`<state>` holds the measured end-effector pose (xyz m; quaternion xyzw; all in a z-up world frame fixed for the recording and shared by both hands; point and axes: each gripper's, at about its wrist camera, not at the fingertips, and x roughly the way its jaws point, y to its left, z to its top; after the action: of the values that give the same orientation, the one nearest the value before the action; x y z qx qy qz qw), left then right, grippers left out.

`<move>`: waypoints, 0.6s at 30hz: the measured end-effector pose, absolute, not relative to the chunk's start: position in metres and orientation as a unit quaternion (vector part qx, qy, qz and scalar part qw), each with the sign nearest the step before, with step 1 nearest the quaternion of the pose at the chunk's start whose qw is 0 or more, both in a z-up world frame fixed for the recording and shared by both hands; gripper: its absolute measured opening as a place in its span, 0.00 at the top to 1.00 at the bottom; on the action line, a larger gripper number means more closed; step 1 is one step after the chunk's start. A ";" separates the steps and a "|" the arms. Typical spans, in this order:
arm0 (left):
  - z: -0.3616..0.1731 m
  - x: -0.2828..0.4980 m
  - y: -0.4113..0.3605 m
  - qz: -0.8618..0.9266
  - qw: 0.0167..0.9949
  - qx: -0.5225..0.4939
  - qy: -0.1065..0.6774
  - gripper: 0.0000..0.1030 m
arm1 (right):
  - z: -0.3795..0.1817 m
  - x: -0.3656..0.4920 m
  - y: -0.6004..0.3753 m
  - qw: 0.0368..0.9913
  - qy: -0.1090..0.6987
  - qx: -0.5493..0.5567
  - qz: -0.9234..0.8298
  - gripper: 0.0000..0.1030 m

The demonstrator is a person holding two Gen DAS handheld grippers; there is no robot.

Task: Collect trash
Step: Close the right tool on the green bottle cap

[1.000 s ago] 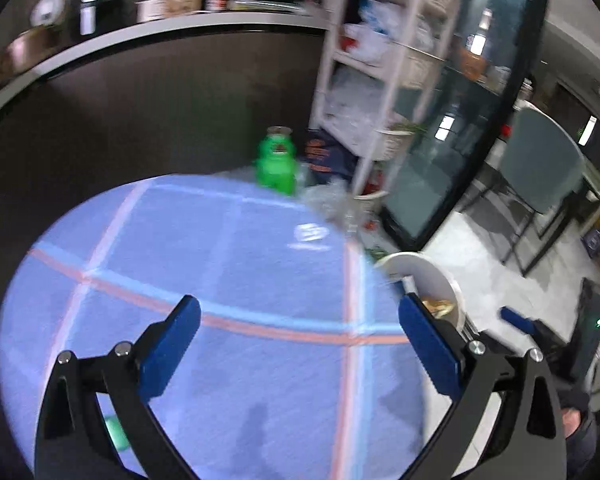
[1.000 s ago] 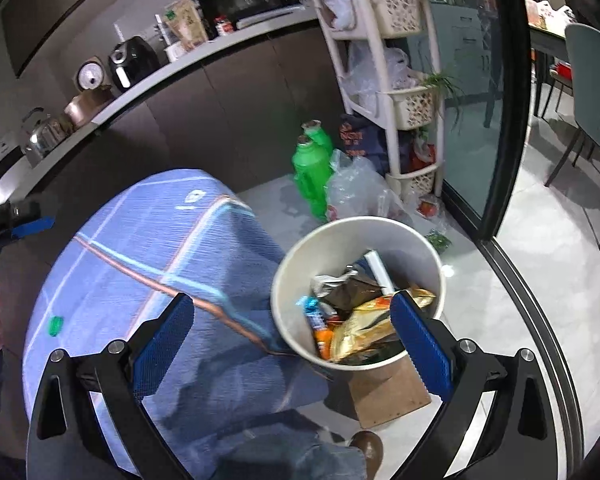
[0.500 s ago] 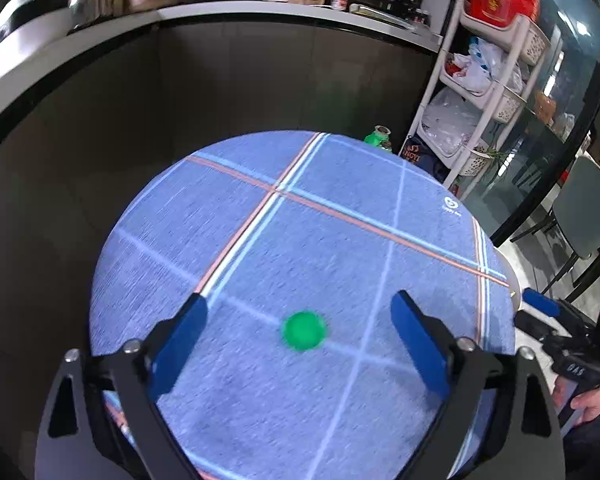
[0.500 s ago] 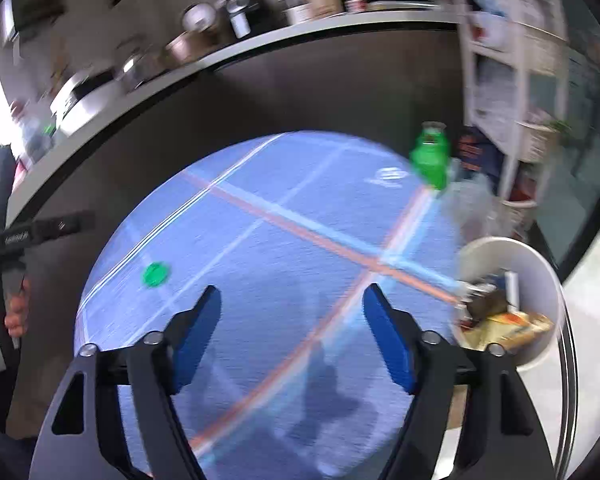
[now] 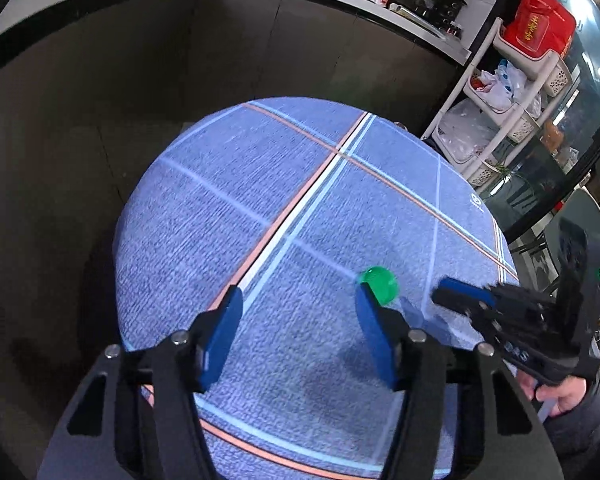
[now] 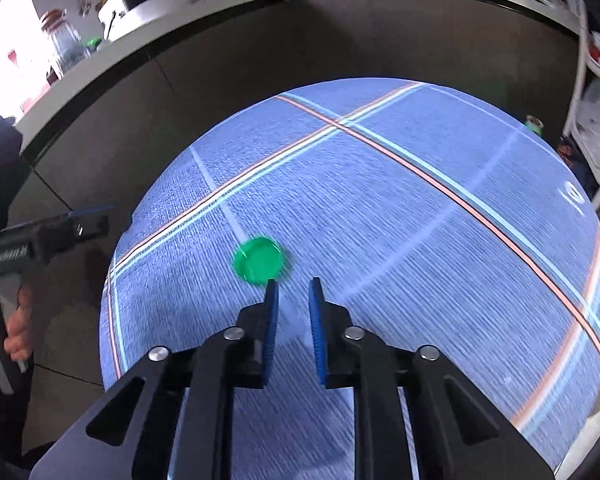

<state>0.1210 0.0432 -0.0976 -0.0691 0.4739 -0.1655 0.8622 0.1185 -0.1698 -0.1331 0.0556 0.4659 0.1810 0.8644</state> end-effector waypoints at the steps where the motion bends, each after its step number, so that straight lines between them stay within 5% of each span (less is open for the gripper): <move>1: -0.099 0.121 0.044 -0.164 0.862 -0.069 0.475 0.43 | -0.135 0.124 -0.164 0.863 0.469 0.050 0.181 0.91; 18: -0.115 0.135 0.028 -0.184 0.848 -0.069 0.492 0.47 | -0.143 0.134 -0.159 0.862 0.475 0.026 0.176 0.98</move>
<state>0.1346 0.0279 -0.1151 -0.0687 0.4918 -0.1843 0.8482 0.1338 -0.1591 -0.1435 0.0263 0.4746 0.1762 0.8620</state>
